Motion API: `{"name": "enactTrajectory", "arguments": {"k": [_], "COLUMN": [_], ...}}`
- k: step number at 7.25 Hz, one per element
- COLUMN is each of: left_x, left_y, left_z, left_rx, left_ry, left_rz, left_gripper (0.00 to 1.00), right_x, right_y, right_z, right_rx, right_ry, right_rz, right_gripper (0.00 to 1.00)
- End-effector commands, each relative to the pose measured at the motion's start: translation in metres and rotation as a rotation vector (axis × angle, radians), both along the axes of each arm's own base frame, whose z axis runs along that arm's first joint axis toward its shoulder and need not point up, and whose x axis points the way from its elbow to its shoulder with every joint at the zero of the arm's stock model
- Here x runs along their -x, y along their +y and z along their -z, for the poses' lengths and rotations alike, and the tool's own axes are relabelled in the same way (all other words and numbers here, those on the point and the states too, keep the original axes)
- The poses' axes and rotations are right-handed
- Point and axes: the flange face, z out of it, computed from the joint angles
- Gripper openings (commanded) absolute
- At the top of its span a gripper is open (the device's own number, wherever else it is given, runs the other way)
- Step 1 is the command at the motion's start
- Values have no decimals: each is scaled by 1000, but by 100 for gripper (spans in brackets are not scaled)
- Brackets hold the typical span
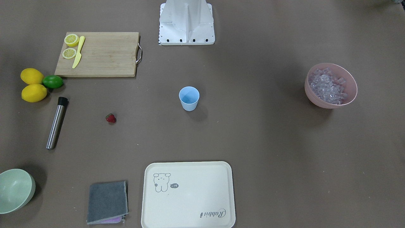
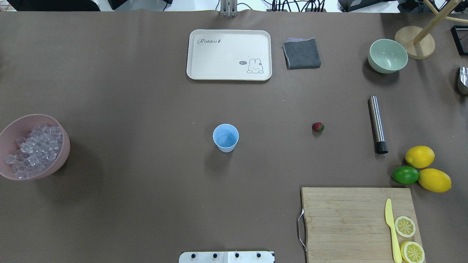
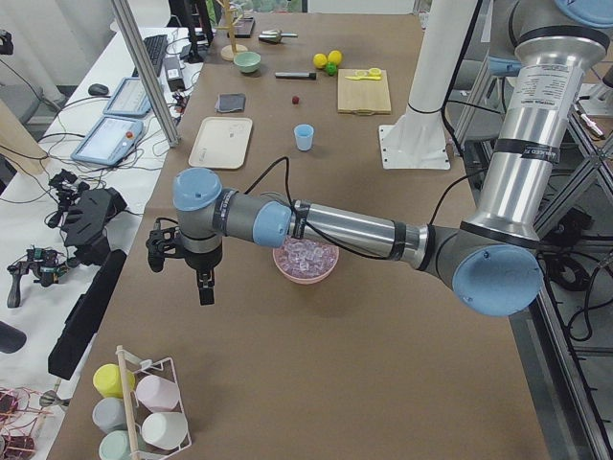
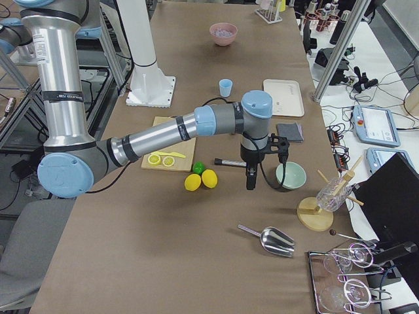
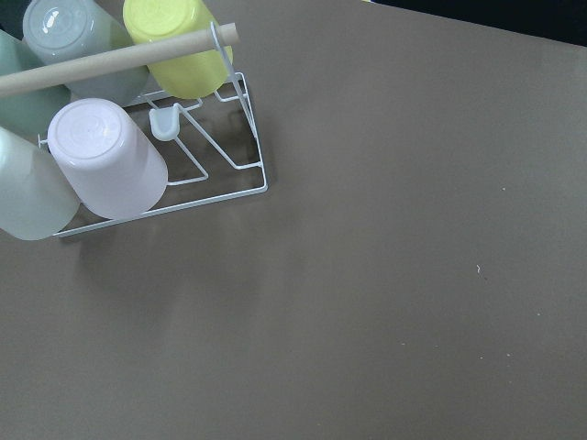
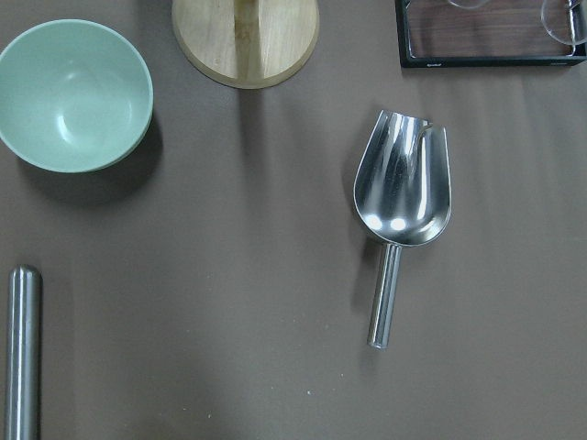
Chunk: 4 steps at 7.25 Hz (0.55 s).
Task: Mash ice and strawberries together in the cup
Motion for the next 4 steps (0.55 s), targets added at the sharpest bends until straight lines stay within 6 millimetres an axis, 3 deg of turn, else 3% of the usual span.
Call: {"name": "enactTrajectory", "arguments": {"k": [1, 2, 4], "left_x": [0, 1, -1], "left_y": [-2, 2, 1], "left_z": [7, 11, -3], "left_rx": [-15, -42, -33], "left_ry": [-2, -2, 6], "left_rz": [-4, -1, -8], "left_gripper": [98, 98, 98], "right_x": [0, 0, 0], "right_y": [-2, -2, -2], "right_z": [3, 3, 2], "right_rx": [-5, -5, -2], "right_ry": [0, 0, -2], "right_rz": [0, 0, 0], "right_gripper": [100, 100, 100]}}
